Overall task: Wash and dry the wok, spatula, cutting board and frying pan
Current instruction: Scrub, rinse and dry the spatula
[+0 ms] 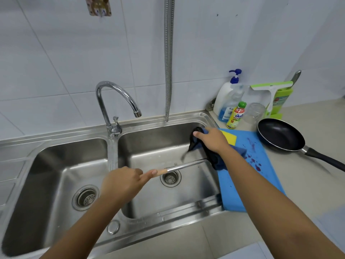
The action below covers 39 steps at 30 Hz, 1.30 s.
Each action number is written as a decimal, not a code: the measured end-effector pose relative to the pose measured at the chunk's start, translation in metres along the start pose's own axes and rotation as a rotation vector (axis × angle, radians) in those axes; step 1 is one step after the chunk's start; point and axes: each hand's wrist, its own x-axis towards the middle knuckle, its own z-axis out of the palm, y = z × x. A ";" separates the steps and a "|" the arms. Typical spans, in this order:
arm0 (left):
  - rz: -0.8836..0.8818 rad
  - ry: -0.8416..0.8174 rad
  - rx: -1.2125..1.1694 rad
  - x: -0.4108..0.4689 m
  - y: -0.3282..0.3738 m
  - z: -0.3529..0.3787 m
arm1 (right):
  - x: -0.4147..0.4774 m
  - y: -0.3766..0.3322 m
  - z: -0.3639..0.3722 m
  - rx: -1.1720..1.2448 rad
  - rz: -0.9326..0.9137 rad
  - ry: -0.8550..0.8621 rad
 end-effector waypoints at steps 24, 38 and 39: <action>-0.191 -0.139 -0.149 0.001 -0.025 0.021 | -0.036 0.031 0.072 -0.271 -0.293 0.393; -0.185 -0.165 -0.203 -0.012 -0.020 0.021 | -0.003 0.035 0.041 -0.620 -0.222 0.363; -0.192 -0.156 -0.239 -0.013 -0.021 0.020 | 0.001 0.037 0.035 -0.469 -0.148 0.328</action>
